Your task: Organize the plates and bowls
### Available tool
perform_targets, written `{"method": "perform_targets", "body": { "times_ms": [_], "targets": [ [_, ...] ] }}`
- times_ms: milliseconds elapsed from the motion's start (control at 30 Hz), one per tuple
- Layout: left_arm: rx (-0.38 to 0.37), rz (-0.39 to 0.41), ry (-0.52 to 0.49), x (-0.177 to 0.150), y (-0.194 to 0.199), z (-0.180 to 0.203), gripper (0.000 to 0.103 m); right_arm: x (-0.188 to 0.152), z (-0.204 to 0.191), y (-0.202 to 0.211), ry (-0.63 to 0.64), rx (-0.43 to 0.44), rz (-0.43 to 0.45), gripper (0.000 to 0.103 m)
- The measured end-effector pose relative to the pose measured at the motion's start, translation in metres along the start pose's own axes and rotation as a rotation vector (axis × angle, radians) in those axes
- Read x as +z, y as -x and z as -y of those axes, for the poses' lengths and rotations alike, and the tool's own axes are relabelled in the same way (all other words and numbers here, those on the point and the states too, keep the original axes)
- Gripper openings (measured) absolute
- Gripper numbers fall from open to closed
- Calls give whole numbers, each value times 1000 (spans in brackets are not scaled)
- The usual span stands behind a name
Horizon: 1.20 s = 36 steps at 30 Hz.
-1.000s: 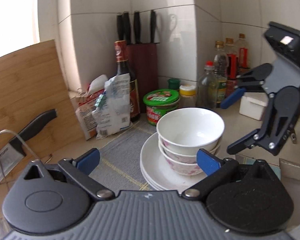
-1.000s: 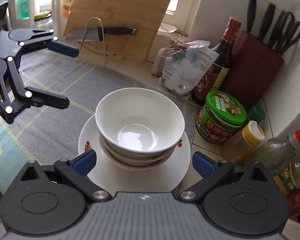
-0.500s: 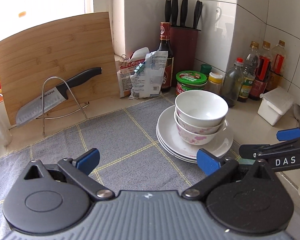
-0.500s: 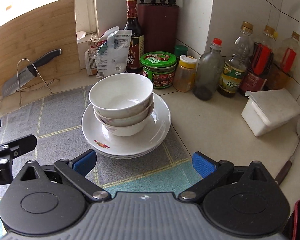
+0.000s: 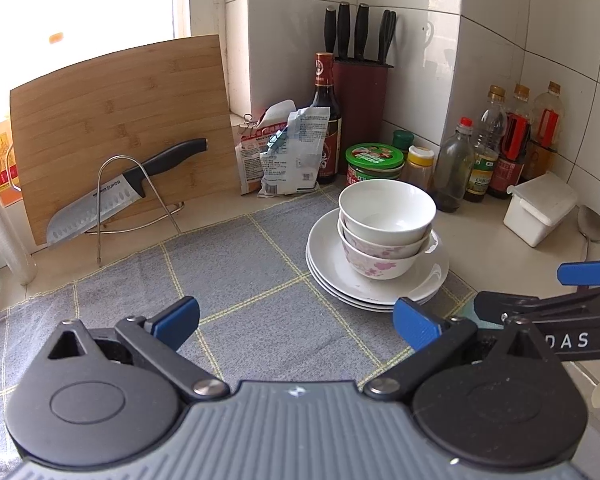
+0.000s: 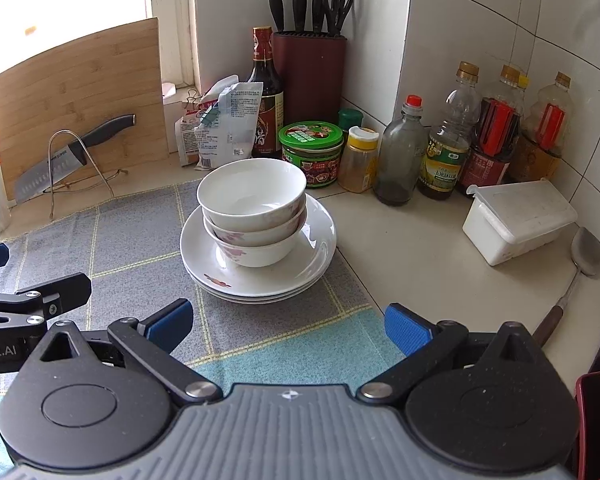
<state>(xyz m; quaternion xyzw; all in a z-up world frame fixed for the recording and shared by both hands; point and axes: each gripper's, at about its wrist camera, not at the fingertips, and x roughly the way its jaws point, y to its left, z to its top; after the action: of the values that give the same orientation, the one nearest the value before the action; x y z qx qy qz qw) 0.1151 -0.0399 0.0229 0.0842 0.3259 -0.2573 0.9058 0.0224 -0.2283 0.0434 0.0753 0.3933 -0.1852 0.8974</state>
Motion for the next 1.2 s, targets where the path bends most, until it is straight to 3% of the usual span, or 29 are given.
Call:
{"method": "perform_targets", "body": {
  "times_ms": [1200],
  "targets": [
    [14, -4, 9, 2, 4, -1, 102, 3, -1, 6, 10, -14, 13, 103]
  ]
}}
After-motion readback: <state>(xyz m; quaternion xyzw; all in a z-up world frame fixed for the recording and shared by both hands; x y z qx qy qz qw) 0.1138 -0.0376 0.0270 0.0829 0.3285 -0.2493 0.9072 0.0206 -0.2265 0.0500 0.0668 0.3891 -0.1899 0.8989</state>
